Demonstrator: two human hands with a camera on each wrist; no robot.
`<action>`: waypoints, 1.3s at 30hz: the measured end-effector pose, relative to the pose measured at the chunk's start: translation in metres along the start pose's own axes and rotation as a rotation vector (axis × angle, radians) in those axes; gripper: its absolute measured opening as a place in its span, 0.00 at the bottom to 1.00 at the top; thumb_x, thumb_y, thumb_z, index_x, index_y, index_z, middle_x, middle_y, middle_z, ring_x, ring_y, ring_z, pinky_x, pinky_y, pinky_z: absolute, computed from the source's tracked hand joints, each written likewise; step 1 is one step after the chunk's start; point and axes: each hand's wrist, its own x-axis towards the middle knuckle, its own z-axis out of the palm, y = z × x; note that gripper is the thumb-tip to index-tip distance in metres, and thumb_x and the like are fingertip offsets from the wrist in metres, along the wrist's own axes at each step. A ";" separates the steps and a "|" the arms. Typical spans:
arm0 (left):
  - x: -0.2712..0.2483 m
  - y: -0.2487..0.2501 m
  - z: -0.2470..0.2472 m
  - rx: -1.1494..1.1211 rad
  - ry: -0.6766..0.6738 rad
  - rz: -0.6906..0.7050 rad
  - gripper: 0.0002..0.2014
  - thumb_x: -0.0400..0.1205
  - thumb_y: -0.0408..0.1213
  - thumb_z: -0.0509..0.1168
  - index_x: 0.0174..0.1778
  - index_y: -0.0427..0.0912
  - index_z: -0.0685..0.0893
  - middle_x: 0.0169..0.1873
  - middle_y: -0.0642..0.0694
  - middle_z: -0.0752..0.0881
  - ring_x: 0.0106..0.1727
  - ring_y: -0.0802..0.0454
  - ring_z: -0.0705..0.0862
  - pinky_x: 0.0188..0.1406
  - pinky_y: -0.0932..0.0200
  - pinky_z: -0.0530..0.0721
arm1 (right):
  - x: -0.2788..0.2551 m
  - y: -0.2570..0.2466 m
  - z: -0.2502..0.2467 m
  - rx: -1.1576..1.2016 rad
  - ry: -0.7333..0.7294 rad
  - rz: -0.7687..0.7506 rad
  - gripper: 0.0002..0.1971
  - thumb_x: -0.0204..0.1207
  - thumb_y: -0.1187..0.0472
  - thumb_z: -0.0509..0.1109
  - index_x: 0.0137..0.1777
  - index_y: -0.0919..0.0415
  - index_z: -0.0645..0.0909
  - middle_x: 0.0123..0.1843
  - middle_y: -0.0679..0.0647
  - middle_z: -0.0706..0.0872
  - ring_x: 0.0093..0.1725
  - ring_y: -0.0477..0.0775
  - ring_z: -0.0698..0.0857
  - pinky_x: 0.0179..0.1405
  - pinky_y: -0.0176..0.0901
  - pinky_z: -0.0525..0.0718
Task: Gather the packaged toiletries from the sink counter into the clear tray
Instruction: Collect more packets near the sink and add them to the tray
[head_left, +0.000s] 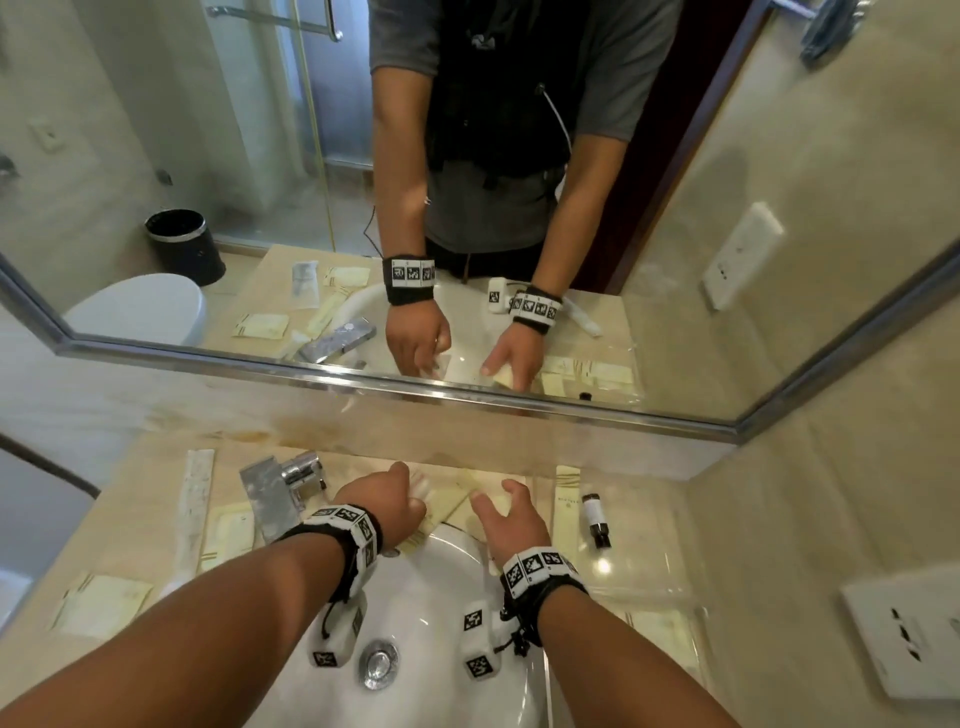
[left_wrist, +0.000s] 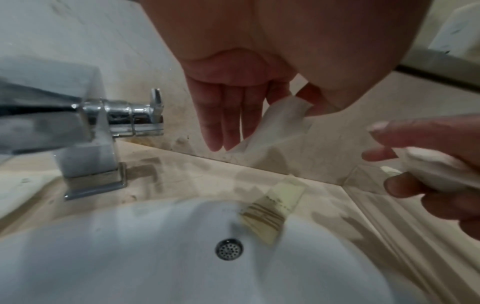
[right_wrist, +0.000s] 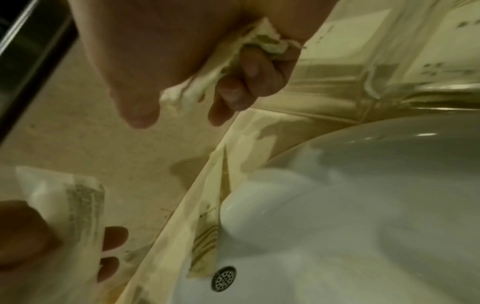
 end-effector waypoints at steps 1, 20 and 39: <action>-0.007 0.006 -0.001 -0.003 0.008 0.017 0.18 0.80 0.51 0.56 0.59 0.42 0.73 0.48 0.43 0.85 0.44 0.44 0.81 0.38 0.55 0.74 | -0.007 0.002 -0.005 0.041 0.017 0.010 0.30 0.80 0.37 0.62 0.80 0.44 0.67 0.76 0.54 0.79 0.71 0.59 0.80 0.64 0.48 0.76; -0.073 0.146 0.051 -0.066 -0.043 0.406 0.11 0.70 0.51 0.64 0.39 0.50 0.73 0.45 0.49 0.74 0.38 0.48 0.79 0.40 0.54 0.81 | -0.070 0.153 -0.129 0.498 0.446 0.274 0.08 0.73 0.63 0.73 0.51 0.58 0.88 0.45 0.58 0.91 0.40 0.56 0.86 0.39 0.42 0.83; -0.072 0.157 0.083 -0.289 -0.044 0.297 0.14 0.69 0.43 0.72 0.47 0.53 0.75 0.51 0.49 0.74 0.50 0.49 0.84 0.55 0.51 0.85 | -0.052 0.190 -0.093 0.604 0.019 0.434 0.17 0.86 0.69 0.61 0.73 0.68 0.76 0.49 0.58 0.84 0.43 0.55 0.89 0.43 0.45 0.90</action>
